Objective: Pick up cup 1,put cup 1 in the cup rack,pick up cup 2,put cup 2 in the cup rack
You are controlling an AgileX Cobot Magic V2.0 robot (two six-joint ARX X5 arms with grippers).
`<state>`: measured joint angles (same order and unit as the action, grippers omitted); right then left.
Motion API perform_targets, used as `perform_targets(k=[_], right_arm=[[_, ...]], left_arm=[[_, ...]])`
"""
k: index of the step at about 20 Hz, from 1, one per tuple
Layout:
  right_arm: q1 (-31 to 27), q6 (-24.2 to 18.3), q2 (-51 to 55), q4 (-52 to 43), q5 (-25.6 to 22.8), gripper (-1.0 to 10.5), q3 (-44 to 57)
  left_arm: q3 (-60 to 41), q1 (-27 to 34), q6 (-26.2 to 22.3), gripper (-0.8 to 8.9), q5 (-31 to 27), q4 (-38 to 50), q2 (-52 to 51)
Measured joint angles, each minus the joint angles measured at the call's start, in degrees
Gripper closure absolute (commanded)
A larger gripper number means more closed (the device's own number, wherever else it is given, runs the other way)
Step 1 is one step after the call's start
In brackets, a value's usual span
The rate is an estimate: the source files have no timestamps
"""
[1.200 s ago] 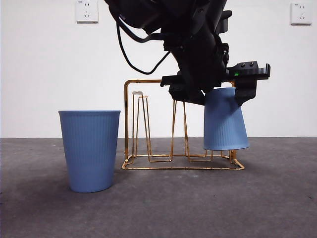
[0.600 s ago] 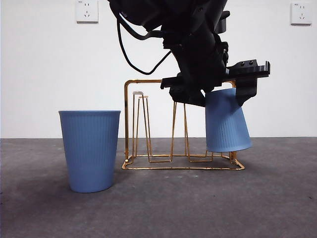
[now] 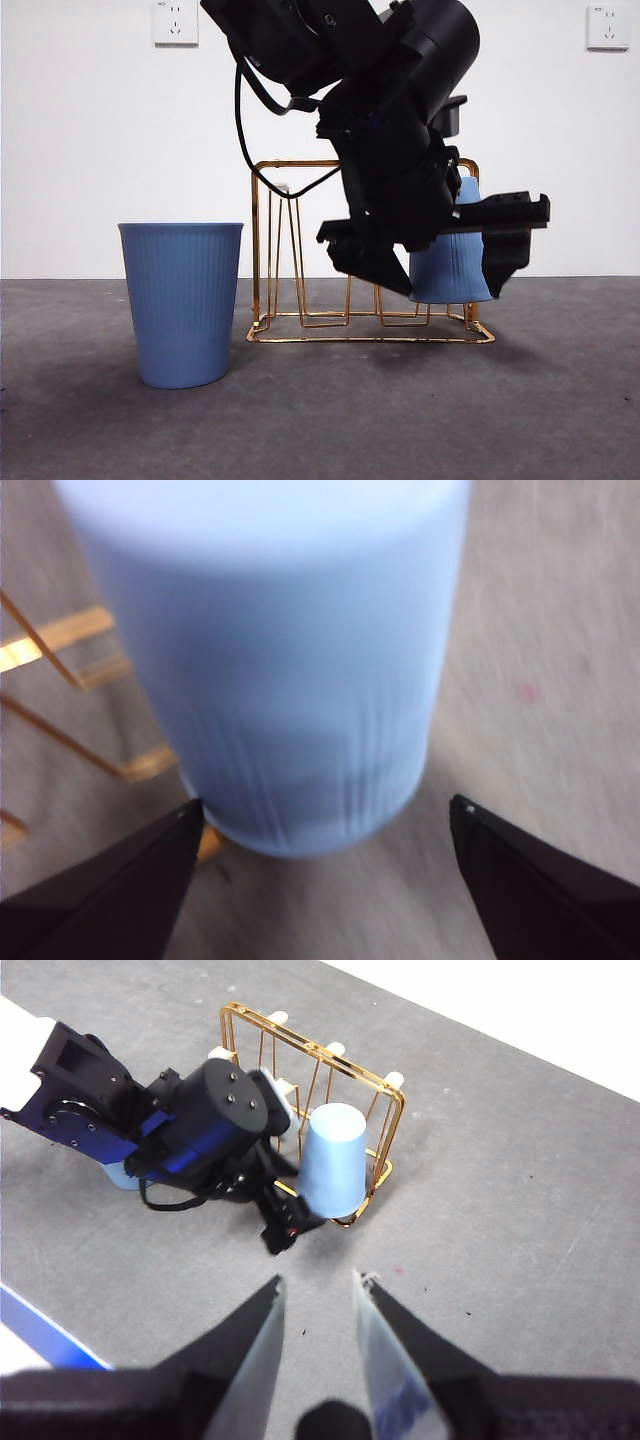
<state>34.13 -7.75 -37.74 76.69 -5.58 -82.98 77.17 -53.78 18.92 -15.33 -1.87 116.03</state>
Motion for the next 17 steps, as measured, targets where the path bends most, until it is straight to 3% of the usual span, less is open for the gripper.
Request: perform_targets(k=[3,10,14,17], right_arm=[[0.00,0.00,0.00,0.00,0.00,8.2,0.00],[0.00,0.50,-0.31,0.00,-0.02,8.2,0.00],[0.00,1.84,-3.08,-0.44,0.52,8.2,0.00],[0.00,2.80,-7.54,-4.33,5.68,8.2,0.00]], left_arm=[[0.00,-0.61,2.19,3.96,3.32,-4.31,-0.02],[0.00,-6.54,4.76,4.04,4.81,-10.10,-6.21],[0.00,-10.19,4.15,4.05,4.81,-14.84,-15.91],[0.02,-11.52,1.51,4.05,-0.07,-20.65,-27.85]])
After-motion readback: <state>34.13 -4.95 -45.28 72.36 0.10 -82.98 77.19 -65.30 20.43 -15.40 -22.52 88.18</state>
